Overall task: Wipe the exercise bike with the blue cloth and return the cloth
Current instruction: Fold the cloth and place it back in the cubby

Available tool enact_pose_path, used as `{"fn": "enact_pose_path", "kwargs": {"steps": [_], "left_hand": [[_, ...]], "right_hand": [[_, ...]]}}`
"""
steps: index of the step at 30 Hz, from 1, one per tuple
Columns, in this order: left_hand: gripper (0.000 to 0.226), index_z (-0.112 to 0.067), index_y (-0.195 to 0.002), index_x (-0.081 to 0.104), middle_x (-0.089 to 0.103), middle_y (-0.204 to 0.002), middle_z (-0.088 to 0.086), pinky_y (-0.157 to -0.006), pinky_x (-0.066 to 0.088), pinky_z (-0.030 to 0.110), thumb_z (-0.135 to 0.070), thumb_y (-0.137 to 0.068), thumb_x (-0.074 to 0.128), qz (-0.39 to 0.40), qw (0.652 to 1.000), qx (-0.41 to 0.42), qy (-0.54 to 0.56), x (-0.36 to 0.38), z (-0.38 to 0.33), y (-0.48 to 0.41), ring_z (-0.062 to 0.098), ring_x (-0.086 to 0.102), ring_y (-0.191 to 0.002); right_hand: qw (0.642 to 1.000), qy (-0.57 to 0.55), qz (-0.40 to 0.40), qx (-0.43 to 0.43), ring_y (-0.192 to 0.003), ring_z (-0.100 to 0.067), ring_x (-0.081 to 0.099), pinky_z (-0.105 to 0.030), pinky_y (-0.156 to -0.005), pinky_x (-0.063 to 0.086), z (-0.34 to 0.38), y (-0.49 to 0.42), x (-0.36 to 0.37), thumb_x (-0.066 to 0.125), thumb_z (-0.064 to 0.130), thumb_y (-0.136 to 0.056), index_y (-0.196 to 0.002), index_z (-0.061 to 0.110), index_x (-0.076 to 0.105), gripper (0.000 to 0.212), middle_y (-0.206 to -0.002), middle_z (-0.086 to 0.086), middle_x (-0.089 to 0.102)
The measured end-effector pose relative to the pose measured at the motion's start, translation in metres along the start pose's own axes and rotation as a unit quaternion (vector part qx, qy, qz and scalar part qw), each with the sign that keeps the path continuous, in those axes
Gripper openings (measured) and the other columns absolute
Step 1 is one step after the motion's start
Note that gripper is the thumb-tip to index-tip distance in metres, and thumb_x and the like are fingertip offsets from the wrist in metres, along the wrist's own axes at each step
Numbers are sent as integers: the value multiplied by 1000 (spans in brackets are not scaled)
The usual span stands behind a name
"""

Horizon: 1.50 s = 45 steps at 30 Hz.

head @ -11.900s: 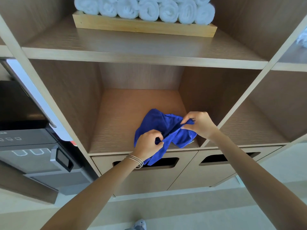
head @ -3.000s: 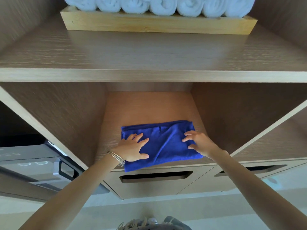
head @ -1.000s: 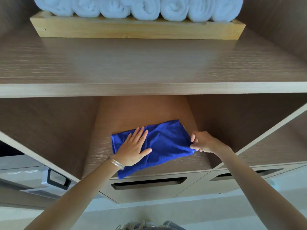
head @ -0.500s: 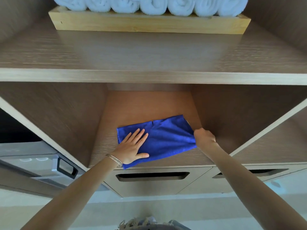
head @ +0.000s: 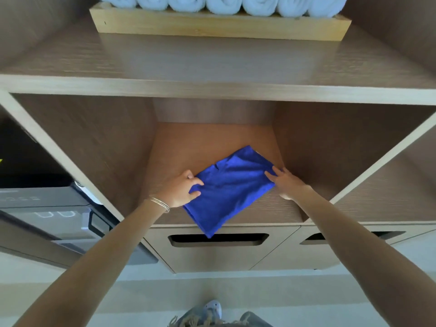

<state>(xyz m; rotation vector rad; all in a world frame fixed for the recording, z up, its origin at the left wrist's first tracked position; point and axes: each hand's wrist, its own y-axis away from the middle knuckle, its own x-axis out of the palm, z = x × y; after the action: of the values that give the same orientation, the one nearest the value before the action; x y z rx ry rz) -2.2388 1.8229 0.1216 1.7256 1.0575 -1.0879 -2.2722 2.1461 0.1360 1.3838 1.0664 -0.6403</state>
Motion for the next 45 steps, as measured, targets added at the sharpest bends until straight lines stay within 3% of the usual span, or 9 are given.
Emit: {"fn": "enact_pose_path", "kwargs": {"steps": [4, 9, 14, 18, 23, 28, 32, 37, 45], "left_hand": [[42, -25, -128, 54, 43, -128, -1, -94, 39, 33, -40, -89, 56, -37, 998, 37, -31, 16, -20, 25, 21, 48, -115], [37, -17, -121, 62, 47, -139, -1, -109, 29, 27, -29, -86, 64, -54, 988, 142, 8, 26, -10, 44, 16, 40, -130], [60, -16, -124, 57, 49, -135, 1, -103, 41, 37, -37, -71, 75, -27, 984, 174, -34, 30, -5, 59, 18, 45, -125], [33, -18, -97, 68, 64, -99, 0, -70, 53, 38, -15, -66, 76, -132, 967, 203, -79, 34, -28, 67, 23, 62, -87], [17, -23, -76, 68, 62, -72, -8, -60, 49, 25, -17, -61, 74, -173, 952, 238, -87, 43, -73, 73, 15, 60, -66], [14, -19, -87, 68, 68, -81, -4, -73, 45, 32, -18, -81, 56, -112, 979, 172, 12, 30, -115, 76, 20, 61, -76], [14, -14, -85, 68, 69, -82, 0, -69, 42, 32, -18, -86, 55, -26, 986, 111, 120, 5, -125, 71, 18, 57, -75], [17, -3, -86, 67, 58, -78, 6, -69, 35, 28, -20, -87, 63, 89, 969, 63, 222, -28, -107, 39, 14, 49, -73], [37, -5, -123, 56, 57, -130, 14, -84, 42, 24, -11, -87, 62, -57, 963, -52, 258, -55, -90, -54, 26, 57, -109]], "right_hand": [[993, -19, -115, 32, -140, -36, 14, -41, -110, 31, 41, 14, -10, 45, 7, -92, -144, 16, 25, 56, -155, -15, 5], [929, -172, -294, -142, -93, -25, 61, -32, -63, 52, 139, 84, 28, 72, 34, -75, -99, 11, 67, 33, -107, -6, 62], [964, -129, -214, -94, -114, -27, 44, -38, -94, 41, 165, 91, 54, 72, 52, -68, -121, 6, 47, 75, -126, -8, 45], [963, -138, -203, -113, -117, -22, 40, -30, -102, 34, 145, 99, 62, 70, 47, -71, -125, 7, 40, 74, -129, -4, 41], [956, -137, -237, -105, -125, -25, 46, -40, -112, 31, 110, 129, 87, 80, 43, -58, -110, 5, 56, 69, -127, -7, 52], [941, -193, -278, -21, -100, -31, 60, -38, -78, 55, 100, 157, 98, 86, 44, -45, -95, 9, 60, 67, -116, -12, 60], [922, -239, -305, 13, -77, -28, 63, -30, -56, 48, 83, 163, 86, 75, 14, -61, -92, 12, 61, 34, -96, -3, 64], [908, -339, -244, 37, -81, -33, 61, -30, -66, 42, 49, 148, 33, 59, 21, -79, -103, 22, 62, 24, -88, -3, 68], [887, -389, -235, 78, -106, -36, 57, -33, -84, 45, 35, 28, -42, 53, 12, -90, -123, 7, 55, 33, -114, -19, 61]]}}
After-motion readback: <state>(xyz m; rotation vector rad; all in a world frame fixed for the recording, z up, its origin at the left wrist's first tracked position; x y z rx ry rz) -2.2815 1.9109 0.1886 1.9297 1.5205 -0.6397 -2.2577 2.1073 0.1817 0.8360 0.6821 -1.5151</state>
